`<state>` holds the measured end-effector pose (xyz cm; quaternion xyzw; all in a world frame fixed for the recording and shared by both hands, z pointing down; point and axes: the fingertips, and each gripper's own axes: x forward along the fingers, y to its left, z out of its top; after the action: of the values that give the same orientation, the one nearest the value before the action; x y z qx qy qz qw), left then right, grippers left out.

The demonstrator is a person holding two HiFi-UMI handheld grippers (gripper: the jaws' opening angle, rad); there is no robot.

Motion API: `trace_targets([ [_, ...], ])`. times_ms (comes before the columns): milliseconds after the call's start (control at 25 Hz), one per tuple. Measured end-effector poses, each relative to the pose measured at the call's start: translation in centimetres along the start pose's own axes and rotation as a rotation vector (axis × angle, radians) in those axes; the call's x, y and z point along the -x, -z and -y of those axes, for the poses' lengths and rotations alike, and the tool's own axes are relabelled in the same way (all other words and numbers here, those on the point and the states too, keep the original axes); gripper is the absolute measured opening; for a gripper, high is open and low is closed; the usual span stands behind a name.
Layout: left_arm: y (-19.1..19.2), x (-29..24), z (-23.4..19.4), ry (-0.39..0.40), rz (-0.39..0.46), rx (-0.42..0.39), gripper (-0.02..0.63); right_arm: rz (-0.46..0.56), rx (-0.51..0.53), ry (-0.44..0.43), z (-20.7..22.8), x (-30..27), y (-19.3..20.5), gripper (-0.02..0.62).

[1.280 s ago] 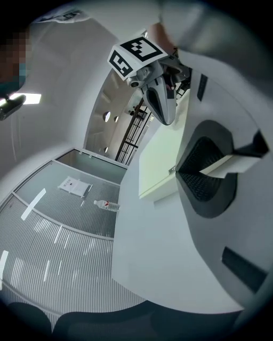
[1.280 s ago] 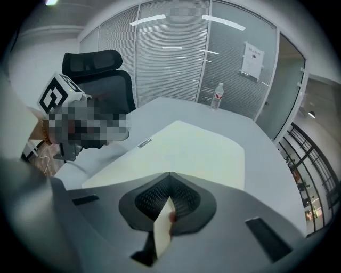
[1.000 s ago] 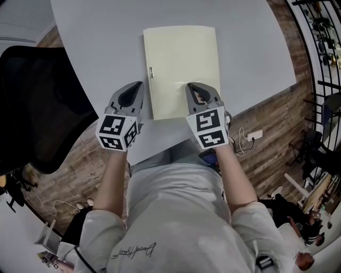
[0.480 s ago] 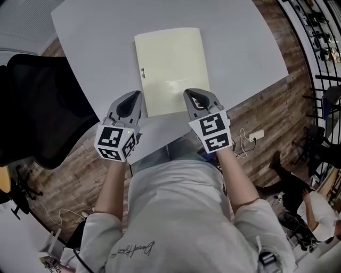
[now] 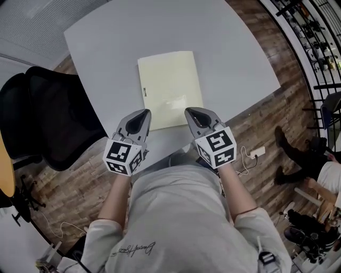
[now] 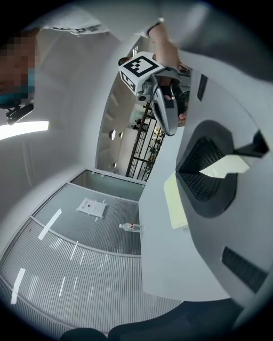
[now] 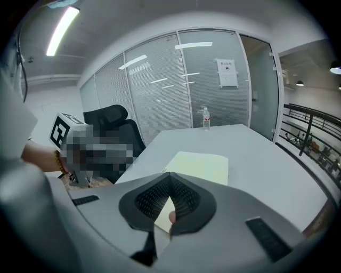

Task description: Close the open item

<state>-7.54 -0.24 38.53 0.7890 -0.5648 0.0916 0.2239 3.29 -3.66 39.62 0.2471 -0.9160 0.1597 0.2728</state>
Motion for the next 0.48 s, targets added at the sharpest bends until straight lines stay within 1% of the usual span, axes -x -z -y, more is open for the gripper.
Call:
trace_targets([
  [160, -0.6, 0.3, 1.4, -0.003, 0.014, 0.004, 0.009, 0.028, 0.008, -0.021, -0.2, 1.2, -0.8, 0.012],
  [280, -0.9, 0.4, 2.2, -0.011, 0.018, -0.001, 0.009, 0.041, 0.002, -0.032, -0.1, 2.2, -0.7, 0.012],
  [480, -1.4, 0.5, 2.5, -0.031, 0.029, -0.011, 0.009, 0.050, 0.002, -0.054, -0.1, 3.0, -0.3, 0.012],
])
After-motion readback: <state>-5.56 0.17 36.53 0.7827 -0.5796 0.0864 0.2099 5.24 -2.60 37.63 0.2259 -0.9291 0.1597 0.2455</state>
